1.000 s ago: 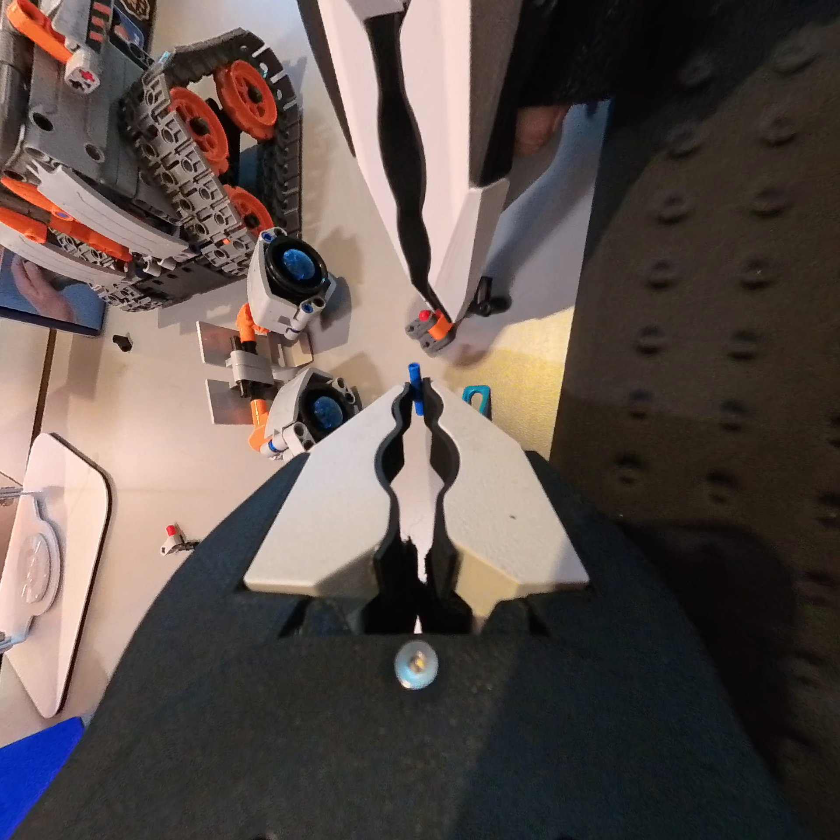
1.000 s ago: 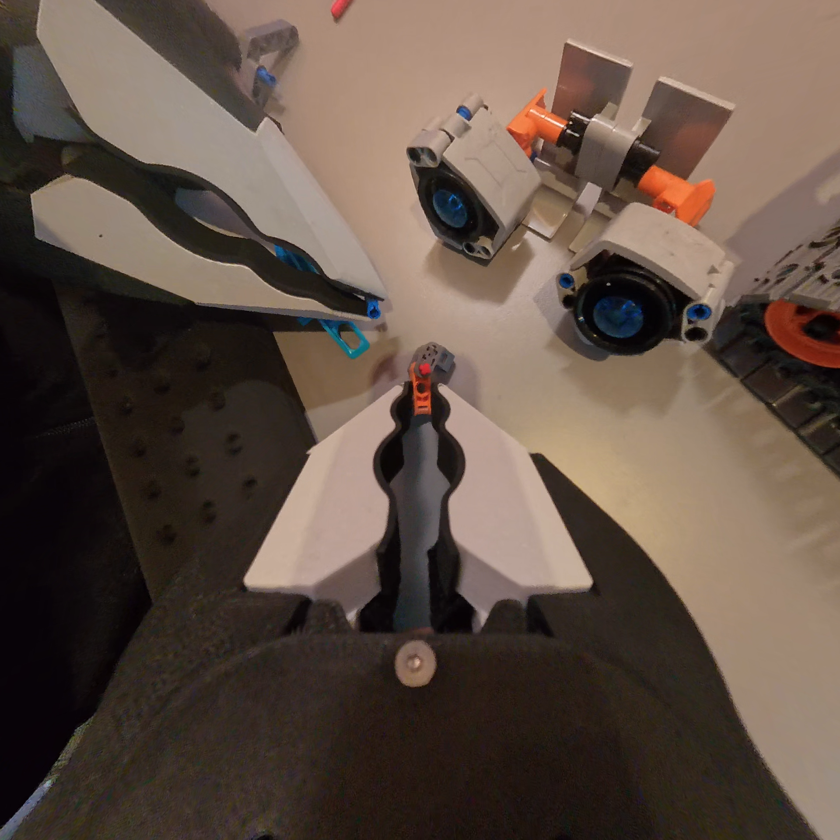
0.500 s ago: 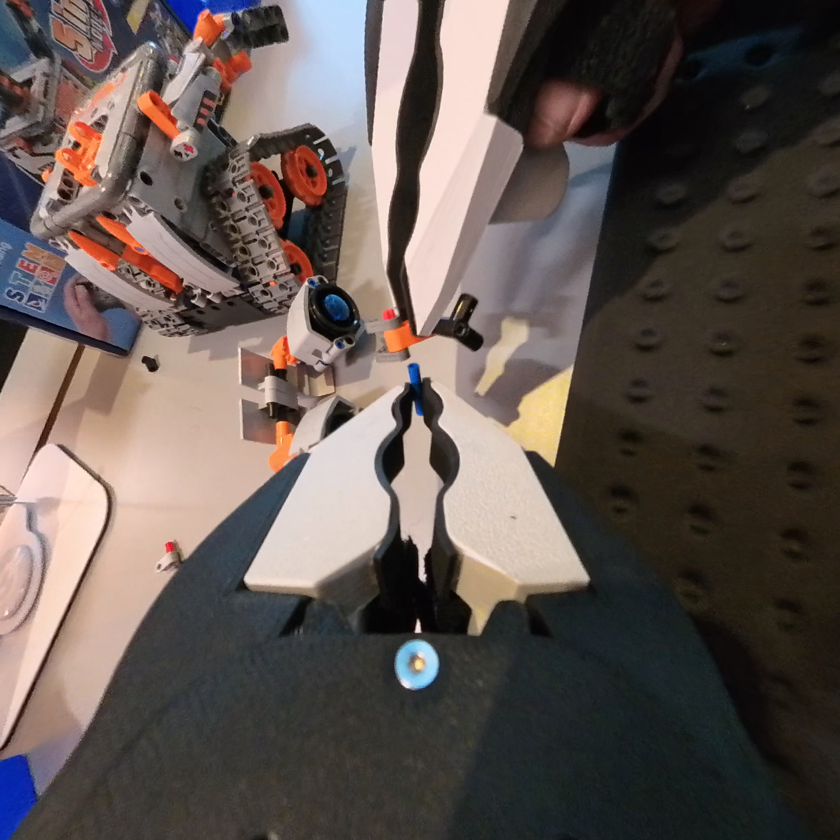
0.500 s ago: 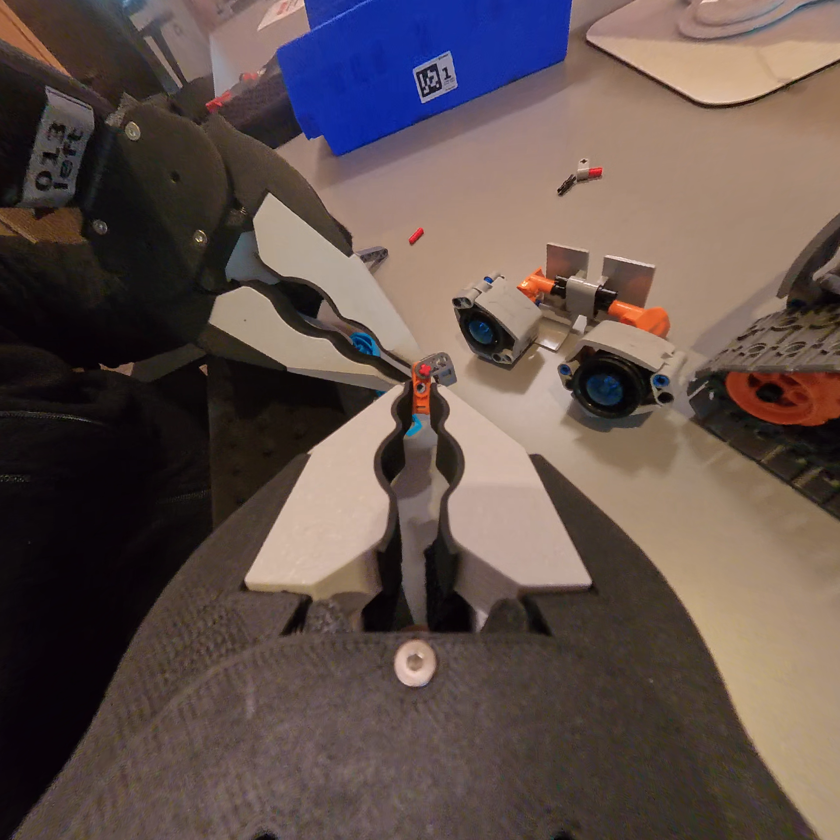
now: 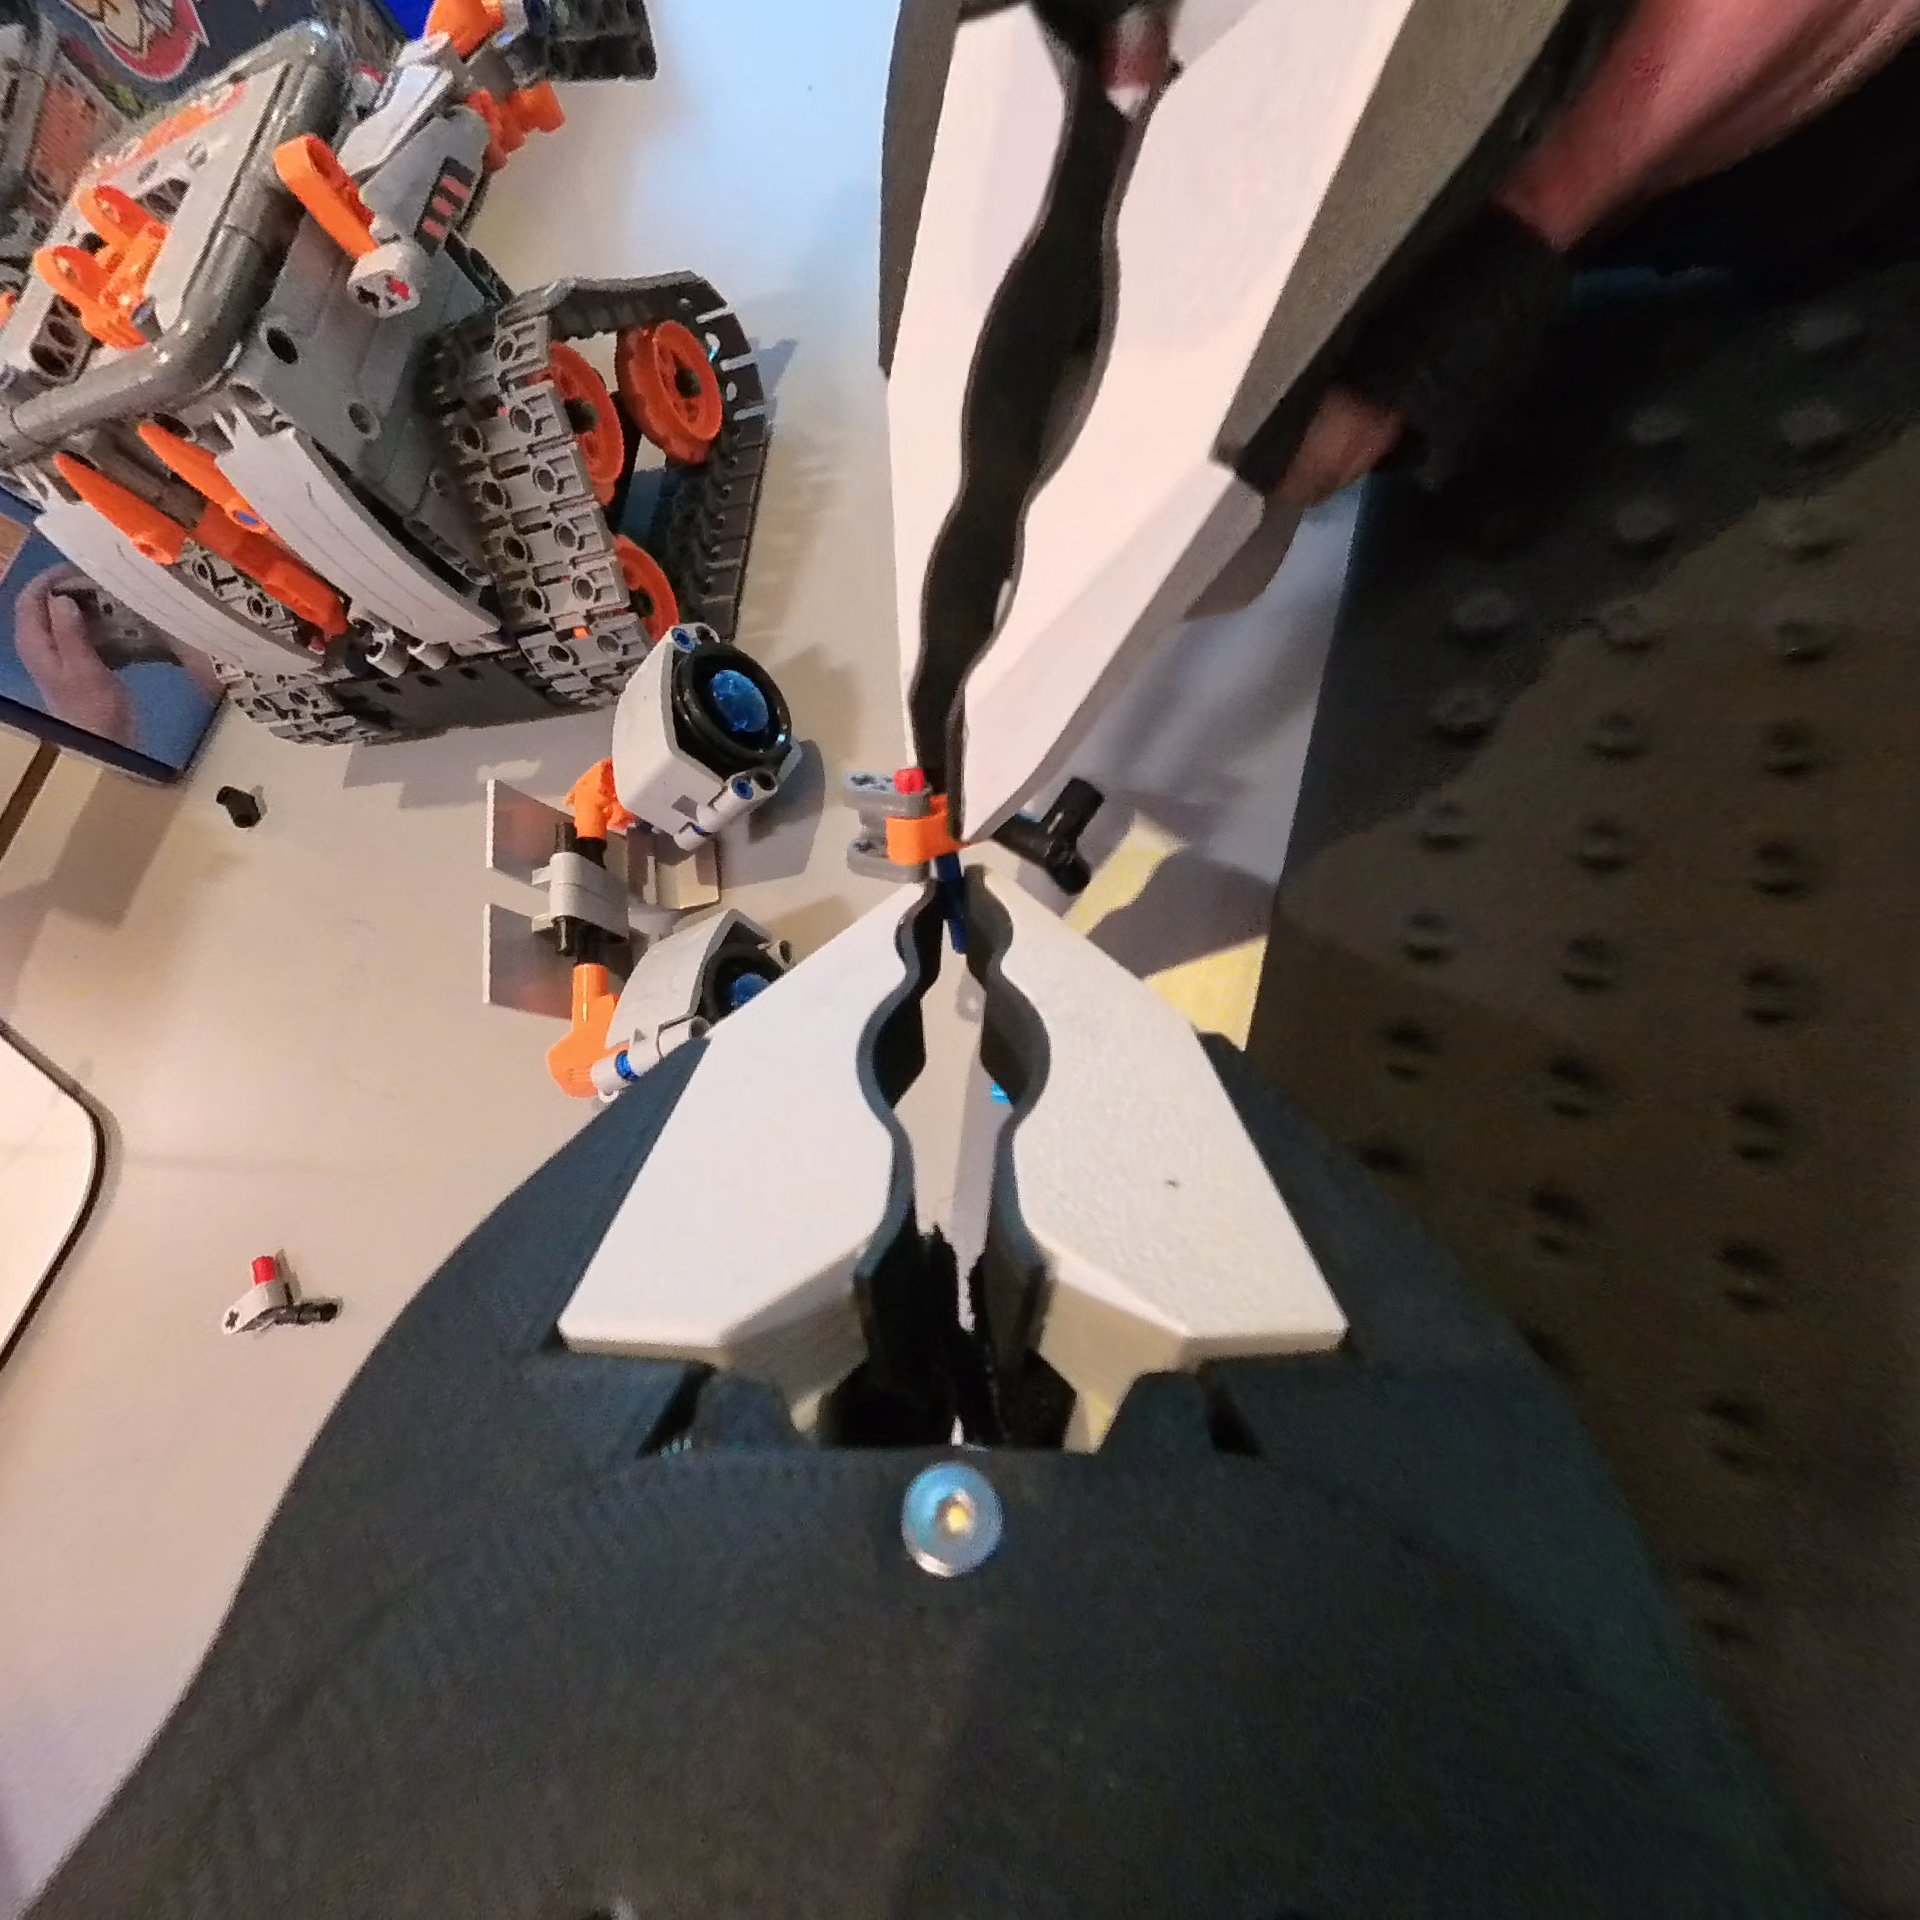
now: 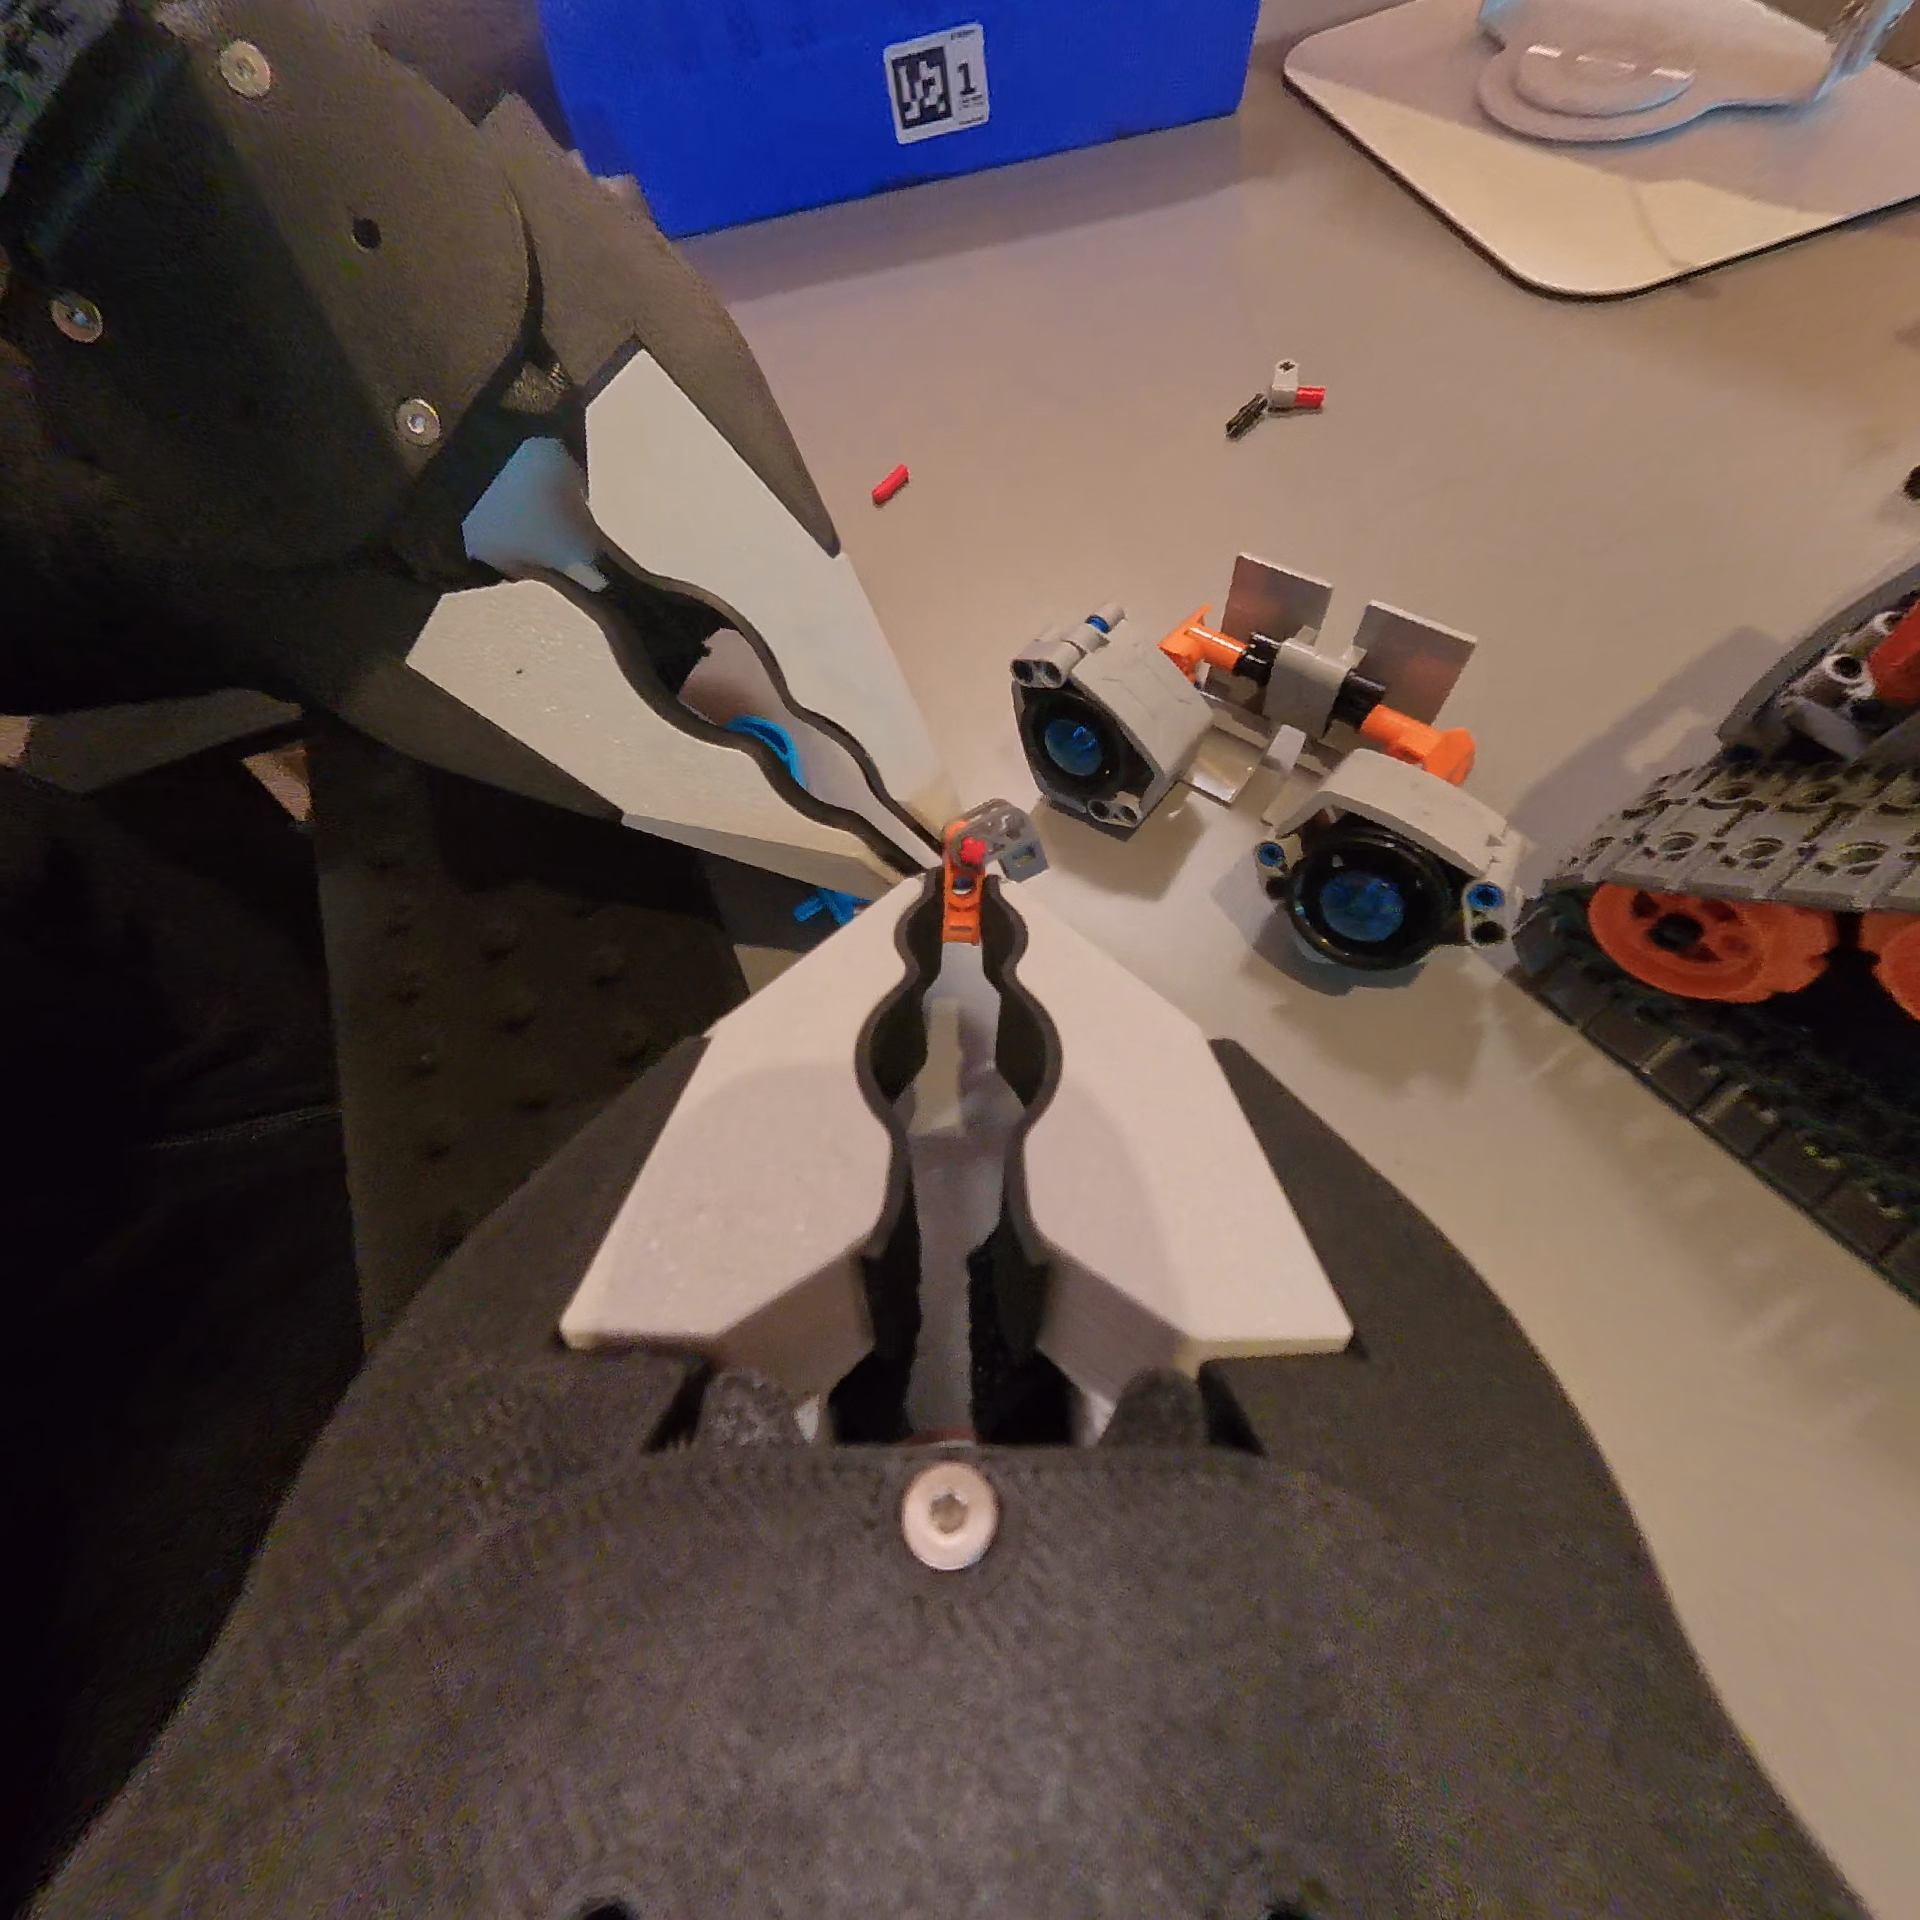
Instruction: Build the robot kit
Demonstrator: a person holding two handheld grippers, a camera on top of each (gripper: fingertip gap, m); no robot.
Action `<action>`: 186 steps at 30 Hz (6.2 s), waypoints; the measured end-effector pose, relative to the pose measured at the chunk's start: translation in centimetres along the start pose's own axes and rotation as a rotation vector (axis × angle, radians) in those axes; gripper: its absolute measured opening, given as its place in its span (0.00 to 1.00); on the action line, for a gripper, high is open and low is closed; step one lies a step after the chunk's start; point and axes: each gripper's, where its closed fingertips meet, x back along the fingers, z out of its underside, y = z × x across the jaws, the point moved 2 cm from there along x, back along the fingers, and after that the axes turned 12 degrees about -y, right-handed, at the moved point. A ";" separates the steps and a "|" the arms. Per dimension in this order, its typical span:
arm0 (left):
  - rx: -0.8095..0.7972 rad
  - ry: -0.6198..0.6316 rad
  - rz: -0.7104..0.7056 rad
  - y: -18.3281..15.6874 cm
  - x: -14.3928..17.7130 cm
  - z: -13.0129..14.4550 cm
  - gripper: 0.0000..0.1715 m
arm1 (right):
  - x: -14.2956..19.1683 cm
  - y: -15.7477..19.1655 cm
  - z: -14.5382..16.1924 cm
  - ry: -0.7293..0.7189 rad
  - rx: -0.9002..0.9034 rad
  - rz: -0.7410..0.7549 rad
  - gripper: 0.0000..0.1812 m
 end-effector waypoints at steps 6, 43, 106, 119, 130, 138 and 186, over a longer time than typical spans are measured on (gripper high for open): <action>-0.034 0.015 -0.014 0.0 -0.2 0.2 0.01 | -0.2 -0.1 0.3 0.017 0.045 0.034 0.03; -0.322 0.124 0.004 -3.3 -1.3 1.7 0.00 | -0.2 0.1 3.8 0.209 -0.226 -0.338 0.02; -0.171 -0.145 -0.102 -0.6 0.7 -2.9 0.00 | 1.8 -1.1 -1.3 -0.156 -0.410 -0.389 0.03; -0.167 -0.064 -0.026 -1.6 -0.7 -1.3 0.00 | 4.0 -3.9 -2.1 -0.255 -0.393 -0.287 0.03; -0.187 -0.009 0.013 -2.3 -1.9 -0.5 0.06 | 8.5 -6.8 1.4 -0.151 -0.261 -0.069 0.03; -0.241 0.035 0.012 -2.6 -2.7 0.1 0.10 | 7.7 -6.9 6.3 0.205 -0.294 -0.034 0.17; -0.335 0.253 -0.315 0.8 -5.9 1.7 0.00 | 19.2 18.3 97.3 0.482 -0.906 0.801 0.10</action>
